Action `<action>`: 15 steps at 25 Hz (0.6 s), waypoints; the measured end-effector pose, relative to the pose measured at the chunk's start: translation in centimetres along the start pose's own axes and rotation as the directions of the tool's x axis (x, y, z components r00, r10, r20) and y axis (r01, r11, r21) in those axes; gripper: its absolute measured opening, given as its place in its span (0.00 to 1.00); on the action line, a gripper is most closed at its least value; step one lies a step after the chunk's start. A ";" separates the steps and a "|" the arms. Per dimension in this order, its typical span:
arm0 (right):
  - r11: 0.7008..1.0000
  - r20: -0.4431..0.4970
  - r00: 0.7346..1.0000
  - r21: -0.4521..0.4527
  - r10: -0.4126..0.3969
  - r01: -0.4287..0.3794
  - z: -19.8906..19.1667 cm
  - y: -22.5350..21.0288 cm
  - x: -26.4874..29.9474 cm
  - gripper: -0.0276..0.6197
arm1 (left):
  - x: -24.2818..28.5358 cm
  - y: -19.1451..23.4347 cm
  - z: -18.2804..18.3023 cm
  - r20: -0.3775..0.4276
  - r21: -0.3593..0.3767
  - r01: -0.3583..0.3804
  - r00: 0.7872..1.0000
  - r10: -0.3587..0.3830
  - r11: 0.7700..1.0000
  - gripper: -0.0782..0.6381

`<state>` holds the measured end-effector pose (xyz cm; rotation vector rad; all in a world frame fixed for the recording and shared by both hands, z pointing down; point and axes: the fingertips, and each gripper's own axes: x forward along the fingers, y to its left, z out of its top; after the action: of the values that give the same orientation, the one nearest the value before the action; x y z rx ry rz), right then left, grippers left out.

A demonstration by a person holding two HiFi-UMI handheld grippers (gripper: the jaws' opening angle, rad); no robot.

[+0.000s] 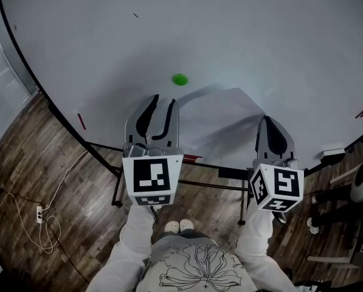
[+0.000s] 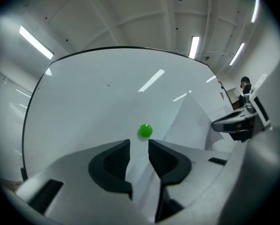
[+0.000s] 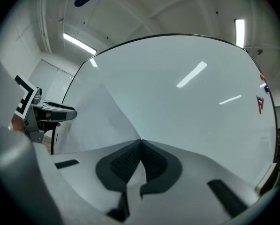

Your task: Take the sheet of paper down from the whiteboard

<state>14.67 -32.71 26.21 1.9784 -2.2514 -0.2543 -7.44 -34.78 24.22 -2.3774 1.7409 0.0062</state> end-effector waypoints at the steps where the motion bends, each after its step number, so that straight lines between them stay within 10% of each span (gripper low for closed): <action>1: 1.000 0.004 1.000 0.005 0.001 -0.001 0.1 0.2 0.0 0.05 | -0.2 0.1 -0.1 -0.003 -0.002 -0.001 1.000 0.001 1.000 0.27; 15: 0.999 0.016 1.000 0.044 0.025 -0.025 0.6 3.2 0.7 0.05 | -1.7 1.3 -1.0 -0.026 -0.009 -0.011 1.000 0.011 1.000 0.27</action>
<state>11.39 -32.96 26.33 1.9746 -2.3092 -0.2206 -9.32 -33.77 25.20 -2.3848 1.7698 -0.0152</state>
